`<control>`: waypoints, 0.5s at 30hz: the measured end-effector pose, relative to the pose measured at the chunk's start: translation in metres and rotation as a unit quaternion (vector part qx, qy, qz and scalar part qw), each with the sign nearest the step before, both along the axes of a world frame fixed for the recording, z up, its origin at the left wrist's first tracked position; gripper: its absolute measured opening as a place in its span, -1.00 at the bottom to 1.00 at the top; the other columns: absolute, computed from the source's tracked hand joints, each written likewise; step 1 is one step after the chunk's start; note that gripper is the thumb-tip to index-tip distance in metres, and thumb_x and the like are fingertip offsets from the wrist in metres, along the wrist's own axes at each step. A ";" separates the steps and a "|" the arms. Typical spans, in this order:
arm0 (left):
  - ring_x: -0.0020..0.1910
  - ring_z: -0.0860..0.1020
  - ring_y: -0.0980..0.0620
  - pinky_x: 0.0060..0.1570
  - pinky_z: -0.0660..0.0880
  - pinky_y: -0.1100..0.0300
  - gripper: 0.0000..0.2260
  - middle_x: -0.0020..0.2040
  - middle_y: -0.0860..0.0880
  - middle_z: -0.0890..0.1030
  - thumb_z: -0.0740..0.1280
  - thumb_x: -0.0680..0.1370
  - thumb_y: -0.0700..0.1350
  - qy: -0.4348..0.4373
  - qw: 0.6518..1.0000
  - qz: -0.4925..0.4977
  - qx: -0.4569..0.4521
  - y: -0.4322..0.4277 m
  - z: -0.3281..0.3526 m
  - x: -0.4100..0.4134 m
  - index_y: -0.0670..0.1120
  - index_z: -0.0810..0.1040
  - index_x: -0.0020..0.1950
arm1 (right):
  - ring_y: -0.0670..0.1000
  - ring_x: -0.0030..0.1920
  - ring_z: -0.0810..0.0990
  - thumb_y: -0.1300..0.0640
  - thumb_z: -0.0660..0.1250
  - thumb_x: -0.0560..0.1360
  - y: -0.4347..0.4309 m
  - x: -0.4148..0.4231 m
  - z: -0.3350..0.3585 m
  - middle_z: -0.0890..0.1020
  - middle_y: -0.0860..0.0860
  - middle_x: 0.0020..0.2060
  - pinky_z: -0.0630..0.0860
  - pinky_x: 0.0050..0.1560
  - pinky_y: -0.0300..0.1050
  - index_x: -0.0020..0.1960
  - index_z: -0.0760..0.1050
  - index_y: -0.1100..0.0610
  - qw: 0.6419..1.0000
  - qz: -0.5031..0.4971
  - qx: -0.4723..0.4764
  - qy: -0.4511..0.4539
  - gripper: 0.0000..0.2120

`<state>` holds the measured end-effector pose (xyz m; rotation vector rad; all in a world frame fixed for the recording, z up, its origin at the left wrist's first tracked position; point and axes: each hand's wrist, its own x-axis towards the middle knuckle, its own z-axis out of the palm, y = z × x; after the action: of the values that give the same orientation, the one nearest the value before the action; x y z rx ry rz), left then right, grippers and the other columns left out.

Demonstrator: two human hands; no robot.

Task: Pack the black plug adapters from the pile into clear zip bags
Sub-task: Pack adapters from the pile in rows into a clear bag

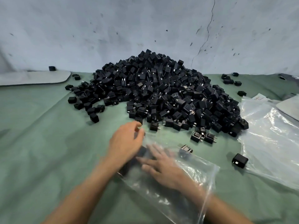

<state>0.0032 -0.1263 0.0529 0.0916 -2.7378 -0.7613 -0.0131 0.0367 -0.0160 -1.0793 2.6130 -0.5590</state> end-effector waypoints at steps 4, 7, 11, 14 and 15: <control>0.50 0.20 0.00 0.44 0.08 0.18 -0.54 0.54 -0.09 0.24 0.12 0.67 -0.03 -0.120 0.992 0.025 -0.033 -0.057 -0.045 -0.007 -0.12 0.18 0.55 | -0.10 0.49 -0.33 -0.23 -0.06 0.61 0.006 -0.003 -0.015 -0.18 -0.23 0.49 -0.51 0.35 0.07 0.41 0.11 -0.39 0.998 0.009 -0.026 0.049 -0.63; 0.54 0.09 0.06 0.48 -0.04 0.22 -0.52 0.58 -0.04 0.13 0.09 0.67 -0.03 -0.131 0.990 -0.040 -0.041 -0.061 -0.068 -0.004 -0.08 0.08 0.58 | -0.14 0.50 -0.27 -0.20 -0.04 0.61 0.008 -0.009 -0.011 -0.06 -0.31 0.48 -0.48 0.37 0.05 0.45 0.09 -0.33 0.998 0.012 -0.009 0.062 -0.60; 0.55 0.00 0.15 0.51 0.01 0.09 -0.53 0.58 0.11 0.04 0.02 0.68 0.04 -0.136 0.983 -0.066 -0.104 -0.054 -0.080 -0.005 0.05 0.02 0.58 | -0.18 0.50 -0.23 -0.16 -0.01 0.63 0.003 -0.010 -0.008 -0.01 -0.34 0.46 -0.27 0.49 0.13 0.46 0.13 -0.29 0.999 0.023 -0.047 0.005 -0.60; 0.55 0.01 0.16 0.51 0.04 0.10 -0.53 0.58 0.10 0.04 0.02 0.68 0.05 -0.134 0.982 -0.072 -0.114 -0.054 -0.082 -0.006 0.04 0.03 0.58 | -0.19 0.50 -0.18 -0.11 0.01 0.64 0.002 -0.011 -0.010 0.03 -0.34 0.44 -0.15 0.50 0.18 0.45 0.22 -0.21 0.997 0.007 -0.067 -0.030 -0.62; 0.55 0.03 0.16 0.50 0.05 0.10 -0.53 0.58 0.09 0.04 0.02 0.68 0.04 -0.132 0.982 -0.073 -0.114 -0.054 -0.082 -0.006 0.03 0.04 0.58 | -0.20 0.50 -0.18 -0.11 0.02 0.63 0.001 -0.011 -0.012 0.03 -0.35 0.44 -0.13 0.50 0.18 0.44 0.23 -0.20 0.997 0.001 -0.071 -0.039 -0.62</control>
<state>-0.0029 -0.1806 -0.0287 -0.0637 -3.0932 -0.4940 -0.0245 0.0376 -0.0276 -1.0795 2.5366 -0.7810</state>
